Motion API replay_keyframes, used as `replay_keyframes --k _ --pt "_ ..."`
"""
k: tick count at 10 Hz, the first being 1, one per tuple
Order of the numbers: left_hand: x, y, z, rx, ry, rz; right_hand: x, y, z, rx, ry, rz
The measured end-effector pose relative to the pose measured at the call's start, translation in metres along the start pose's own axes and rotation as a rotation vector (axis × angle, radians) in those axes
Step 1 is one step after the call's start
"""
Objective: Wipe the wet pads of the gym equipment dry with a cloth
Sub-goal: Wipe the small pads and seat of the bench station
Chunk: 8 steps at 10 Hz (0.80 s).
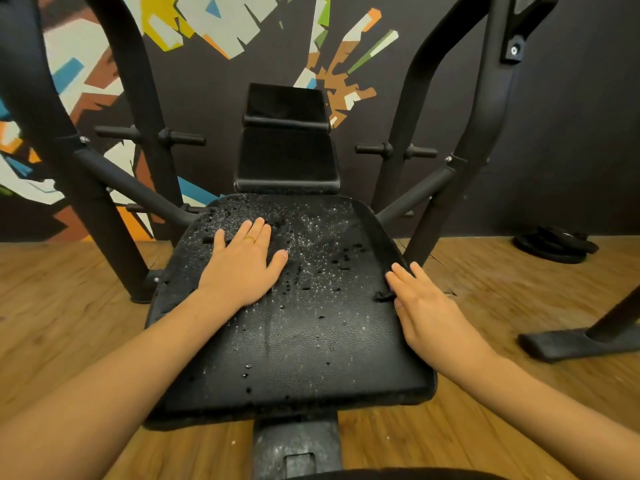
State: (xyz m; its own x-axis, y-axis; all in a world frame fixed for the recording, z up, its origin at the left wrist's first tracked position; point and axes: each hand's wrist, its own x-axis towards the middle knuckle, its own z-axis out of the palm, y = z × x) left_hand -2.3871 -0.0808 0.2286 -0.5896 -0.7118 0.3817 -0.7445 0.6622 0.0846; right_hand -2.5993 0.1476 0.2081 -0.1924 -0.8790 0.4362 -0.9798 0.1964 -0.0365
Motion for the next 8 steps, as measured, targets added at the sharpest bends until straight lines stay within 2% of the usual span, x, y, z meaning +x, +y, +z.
replay_keyframes --k 3,6,8 --pt "0.000 0.000 -0.001 0.019 0.004 -0.002 0.039 0.001 -0.012 0.008 -0.036 0.009" --pt "-0.003 0.002 -0.003 0.011 0.001 0.005 -0.034 -0.001 0.008 -0.022 0.015 -0.004" --pt "-0.003 0.002 -0.002 0.013 0.003 0.007 0.001 0.012 0.007 0.046 -0.021 -0.010"
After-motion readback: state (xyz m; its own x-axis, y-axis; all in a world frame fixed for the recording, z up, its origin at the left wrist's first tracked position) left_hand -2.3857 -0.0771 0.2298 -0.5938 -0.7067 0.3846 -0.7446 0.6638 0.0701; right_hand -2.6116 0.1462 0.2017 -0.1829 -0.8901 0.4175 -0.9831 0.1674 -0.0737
